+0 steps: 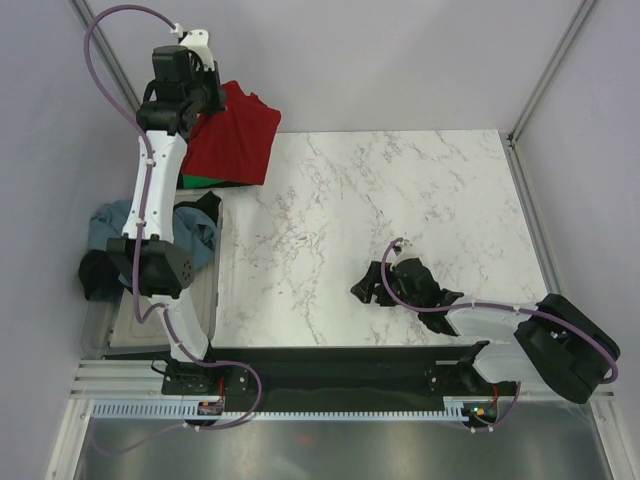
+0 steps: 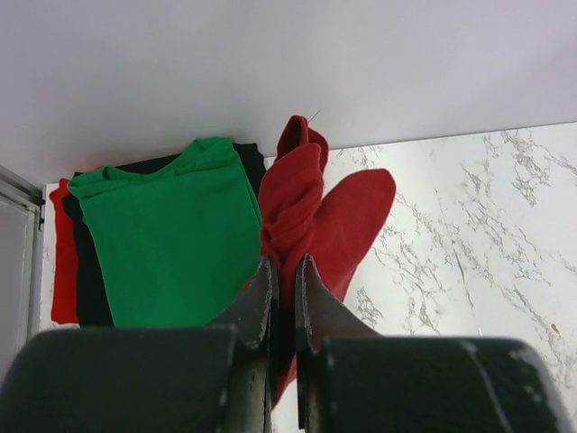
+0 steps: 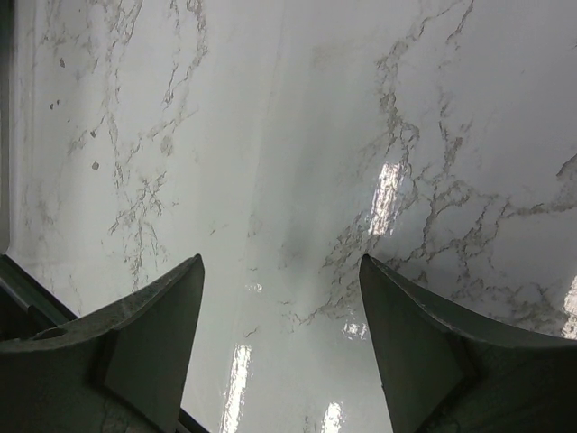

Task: Fold and stack the t-shirts
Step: Neatly place the folded tshirt to the corner

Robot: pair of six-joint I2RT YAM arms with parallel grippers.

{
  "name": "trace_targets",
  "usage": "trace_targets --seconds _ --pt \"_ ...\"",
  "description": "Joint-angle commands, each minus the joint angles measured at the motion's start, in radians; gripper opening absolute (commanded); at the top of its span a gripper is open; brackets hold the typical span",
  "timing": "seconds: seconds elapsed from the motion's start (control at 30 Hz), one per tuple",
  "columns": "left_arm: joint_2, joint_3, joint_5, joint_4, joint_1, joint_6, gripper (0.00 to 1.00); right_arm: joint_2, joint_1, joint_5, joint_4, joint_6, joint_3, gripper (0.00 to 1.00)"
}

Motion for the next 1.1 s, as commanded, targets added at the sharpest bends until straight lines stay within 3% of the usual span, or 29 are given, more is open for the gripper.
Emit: trace_targets --seconds 0.0,0.43,1.07 --pt "-0.048 0.063 0.015 0.07 0.009 0.02 0.02 0.043 0.002 0.004 -0.148 -0.016 -0.026 0.79" --pt "0.022 0.078 0.034 0.116 0.049 0.02 0.02 0.079 0.004 -0.022 -0.145 -0.02 -0.011 0.79" --pt "0.303 0.167 0.133 0.263 0.2 -0.068 0.02 0.16 0.004 -0.036 -0.156 -0.028 0.032 0.78"
